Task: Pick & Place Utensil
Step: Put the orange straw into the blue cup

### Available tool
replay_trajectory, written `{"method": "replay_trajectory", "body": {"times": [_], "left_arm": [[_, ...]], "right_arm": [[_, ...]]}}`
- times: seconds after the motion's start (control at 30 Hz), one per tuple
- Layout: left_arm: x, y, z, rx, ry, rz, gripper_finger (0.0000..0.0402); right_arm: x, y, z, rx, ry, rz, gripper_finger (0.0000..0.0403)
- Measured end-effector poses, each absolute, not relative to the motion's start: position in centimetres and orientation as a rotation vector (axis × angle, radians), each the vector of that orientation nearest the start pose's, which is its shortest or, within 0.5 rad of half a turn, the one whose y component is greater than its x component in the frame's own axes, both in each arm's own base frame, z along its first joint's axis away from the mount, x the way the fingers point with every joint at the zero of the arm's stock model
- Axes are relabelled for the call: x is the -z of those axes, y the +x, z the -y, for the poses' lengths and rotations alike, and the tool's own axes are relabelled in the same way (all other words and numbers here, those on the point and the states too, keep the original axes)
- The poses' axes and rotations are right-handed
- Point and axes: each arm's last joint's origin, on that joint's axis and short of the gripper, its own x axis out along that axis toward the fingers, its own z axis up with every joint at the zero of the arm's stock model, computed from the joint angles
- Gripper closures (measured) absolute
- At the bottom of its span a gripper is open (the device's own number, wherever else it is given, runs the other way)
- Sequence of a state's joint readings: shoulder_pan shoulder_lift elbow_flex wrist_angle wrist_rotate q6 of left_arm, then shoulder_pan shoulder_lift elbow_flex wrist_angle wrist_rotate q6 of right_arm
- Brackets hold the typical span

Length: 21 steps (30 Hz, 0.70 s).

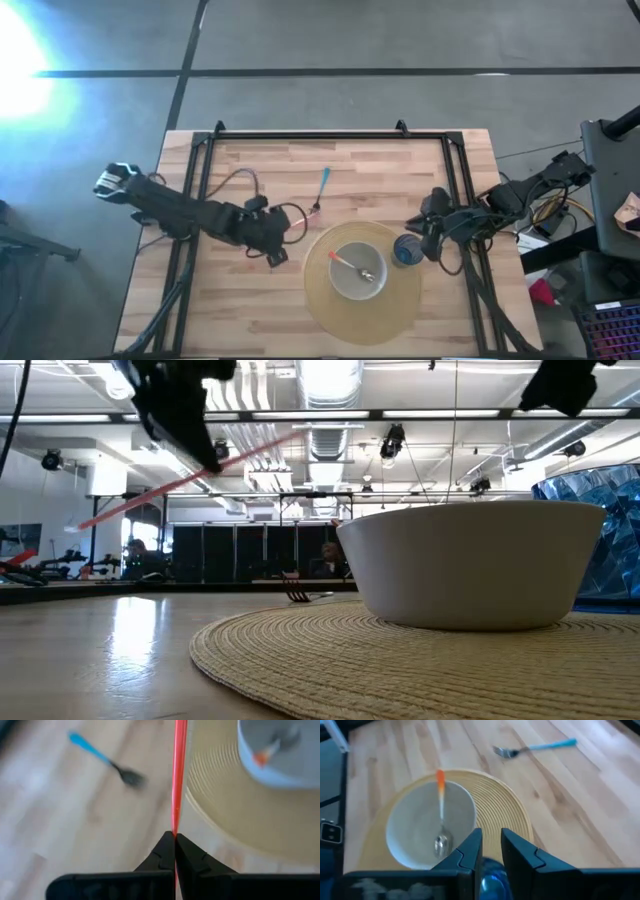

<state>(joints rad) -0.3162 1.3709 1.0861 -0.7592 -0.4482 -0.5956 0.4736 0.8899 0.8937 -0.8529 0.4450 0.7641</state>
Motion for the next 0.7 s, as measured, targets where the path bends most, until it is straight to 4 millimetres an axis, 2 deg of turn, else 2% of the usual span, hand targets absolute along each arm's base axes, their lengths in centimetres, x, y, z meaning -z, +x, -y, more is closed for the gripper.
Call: {"method": "replay_trajectory", "body": {"times": [0.13,0.33,0.7], "left_arm": [[-28.5,25.6,6.8,-0.433,-0.117,-0.736,0.0401],[-29.5,26.7,7.1,-0.366,-0.060,-0.601,0.0401],[-29.0,28.3,7.7,-0.264,-0.013,-0.385,0.0401]], "right_arm": [[-30.2,15.8,-6.7,0.192,0.290,-0.653,0.0335],[-30.3,17.3,-7.5,0.113,0.200,-0.558,0.0335],[-29.8,20.7,-9.2,0.010,-0.040,-0.447,0.0335]]}}
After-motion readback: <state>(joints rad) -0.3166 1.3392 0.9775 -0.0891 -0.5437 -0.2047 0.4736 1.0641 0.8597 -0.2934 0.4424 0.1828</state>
